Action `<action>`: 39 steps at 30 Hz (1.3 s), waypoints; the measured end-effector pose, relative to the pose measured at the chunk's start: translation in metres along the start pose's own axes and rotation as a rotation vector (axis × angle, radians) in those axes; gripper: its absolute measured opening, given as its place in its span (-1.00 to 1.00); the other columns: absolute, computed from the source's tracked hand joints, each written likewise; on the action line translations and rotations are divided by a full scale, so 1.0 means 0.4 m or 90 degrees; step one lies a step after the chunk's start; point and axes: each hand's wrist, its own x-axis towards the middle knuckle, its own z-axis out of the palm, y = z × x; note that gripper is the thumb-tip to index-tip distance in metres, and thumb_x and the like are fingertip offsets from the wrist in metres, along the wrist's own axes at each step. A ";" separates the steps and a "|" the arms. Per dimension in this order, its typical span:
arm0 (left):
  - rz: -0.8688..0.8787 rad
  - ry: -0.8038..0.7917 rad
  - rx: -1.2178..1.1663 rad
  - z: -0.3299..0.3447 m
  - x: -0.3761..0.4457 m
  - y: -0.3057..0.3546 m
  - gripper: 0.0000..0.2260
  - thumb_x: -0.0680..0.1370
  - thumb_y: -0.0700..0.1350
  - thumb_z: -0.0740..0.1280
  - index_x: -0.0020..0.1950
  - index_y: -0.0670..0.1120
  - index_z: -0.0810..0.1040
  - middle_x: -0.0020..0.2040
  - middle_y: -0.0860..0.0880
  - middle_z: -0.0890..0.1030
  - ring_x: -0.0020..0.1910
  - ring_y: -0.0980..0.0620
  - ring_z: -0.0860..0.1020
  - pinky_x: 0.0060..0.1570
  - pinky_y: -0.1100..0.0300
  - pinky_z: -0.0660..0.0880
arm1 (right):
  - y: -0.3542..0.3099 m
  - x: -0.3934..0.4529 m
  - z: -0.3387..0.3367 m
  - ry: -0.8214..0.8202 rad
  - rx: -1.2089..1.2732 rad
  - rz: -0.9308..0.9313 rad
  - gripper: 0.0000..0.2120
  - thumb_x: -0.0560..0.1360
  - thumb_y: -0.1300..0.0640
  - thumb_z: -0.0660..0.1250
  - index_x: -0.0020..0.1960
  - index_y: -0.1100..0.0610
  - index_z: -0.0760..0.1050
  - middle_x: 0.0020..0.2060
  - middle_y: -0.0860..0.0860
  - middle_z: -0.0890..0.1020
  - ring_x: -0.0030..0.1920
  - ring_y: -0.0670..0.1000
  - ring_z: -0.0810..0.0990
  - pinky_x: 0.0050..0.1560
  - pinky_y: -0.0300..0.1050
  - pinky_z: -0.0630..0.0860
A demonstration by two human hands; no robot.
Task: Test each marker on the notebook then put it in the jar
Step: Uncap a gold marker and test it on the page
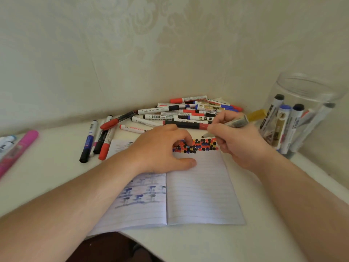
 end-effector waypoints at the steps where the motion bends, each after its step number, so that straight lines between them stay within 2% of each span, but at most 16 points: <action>1: 0.000 -0.001 0.006 0.003 0.003 -0.001 -0.51 0.34 0.49 0.32 0.22 0.37 0.44 -0.02 0.30 0.40 0.02 0.22 0.43 0.03 0.09 0.49 | 0.004 -0.001 0.006 0.004 -0.036 0.007 -0.82 0.54 0.32 0.42 -0.18 0.14 0.50 -0.45 0.04 0.42 -0.47 -0.03 0.33 -0.50 -0.20 0.24; 6: -0.003 0.002 0.021 0.010 0.015 -0.002 -0.44 0.32 0.52 0.32 0.27 0.39 0.43 0.00 0.28 0.41 0.05 0.20 0.43 0.01 0.11 0.49 | 0.016 -0.008 0.028 0.042 -0.197 0.029 -0.86 0.44 0.24 0.48 -0.18 0.18 0.52 -0.47 0.04 0.57 -0.44 -0.04 0.49 -0.46 -0.19 0.42; 10: 0.002 0.001 0.010 0.014 0.014 -0.006 -0.41 0.31 0.54 0.29 0.30 0.41 0.44 0.08 0.26 0.41 0.11 0.18 0.45 0.07 0.07 0.51 | 0.020 -0.002 0.034 0.087 -0.244 0.045 -0.83 0.42 0.16 0.46 -0.21 0.15 0.47 -0.39 0.17 0.67 -0.45 0.01 0.58 -0.36 -0.08 0.54; 16: 0.005 0.006 -0.009 0.014 0.012 -0.007 -0.45 0.33 0.50 0.33 0.29 0.41 0.47 0.17 0.31 0.39 0.16 0.21 0.43 0.14 0.09 0.48 | 0.021 -0.002 0.043 0.108 -0.284 0.054 -0.82 0.44 0.16 0.46 -0.21 0.15 0.46 -0.38 0.17 0.68 -0.47 -0.02 0.58 -0.33 -0.06 0.57; 19: 0.008 0.005 -0.010 0.015 0.012 -0.009 -0.44 0.32 0.51 0.30 0.29 0.41 0.46 0.18 0.32 0.38 0.16 0.22 0.43 0.14 0.07 0.50 | 0.016 -0.006 0.047 0.102 -0.312 0.048 -0.81 0.43 0.15 0.47 -0.19 0.18 0.47 -0.39 0.17 0.68 -0.48 -0.04 0.57 -0.32 -0.04 0.58; 22: 0.008 0.007 -0.003 0.017 0.012 -0.012 -0.44 0.32 0.52 0.31 0.29 0.41 0.46 0.17 0.32 0.38 0.16 0.22 0.43 0.13 0.07 0.50 | 0.016 -0.009 0.050 0.103 -0.316 0.032 -0.79 0.41 0.15 0.48 -0.23 0.13 0.44 -0.37 0.21 0.66 -0.50 -0.04 0.54 -0.32 -0.02 0.55; 27: 0.007 0.009 -0.003 0.016 0.013 -0.010 -0.44 0.33 0.51 0.32 0.30 0.40 0.45 0.18 0.32 0.38 0.16 0.21 0.43 0.14 0.06 0.49 | 0.016 -0.006 0.046 0.106 -0.353 0.025 -0.78 0.38 0.08 0.49 -0.25 0.10 0.45 -0.31 0.24 0.65 -0.38 0.06 0.56 -0.24 0.17 0.63; 32: 0.006 0.008 0.006 0.015 0.012 -0.007 -0.42 0.35 0.49 0.34 0.34 0.39 0.40 0.17 0.31 0.37 0.16 0.20 0.43 0.08 0.10 0.46 | 0.023 -0.001 0.046 0.122 -0.371 0.026 -0.79 0.40 0.10 0.46 -0.19 0.19 0.46 -0.33 0.21 0.60 -0.33 0.03 0.51 -0.27 0.00 0.49; 36: 0.007 0.011 0.007 0.015 0.011 -0.006 -0.39 0.36 0.49 0.35 0.37 0.41 0.34 0.16 0.31 0.38 0.15 0.20 0.42 0.06 0.11 0.44 | 0.025 0.000 0.038 0.103 -0.297 0.058 -0.81 0.45 0.14 0.45 -0.19 0.17 0.46 -0.34 0.20 0.68 -0.45 -0.01 0.56 -0.31 -0.05 0.55; 39: 0.007 0.014 0.002 0.014 0.010 -0.006 -0.40 0.35 0.49 0.35 0.36 0.42 0.34 0.15 0.31 0.38 0.14 0.20 0.43 0.06 0.10 0.45 | 0.021 -0.007 0.042 0.087 -0.309 0.048 -0.80 0.44 0.12 0.48 -0.18 0.18 0.48 -0.38 0.16 0.66 -0.45 -0.03 0.56 -0.32 -0.06 0.55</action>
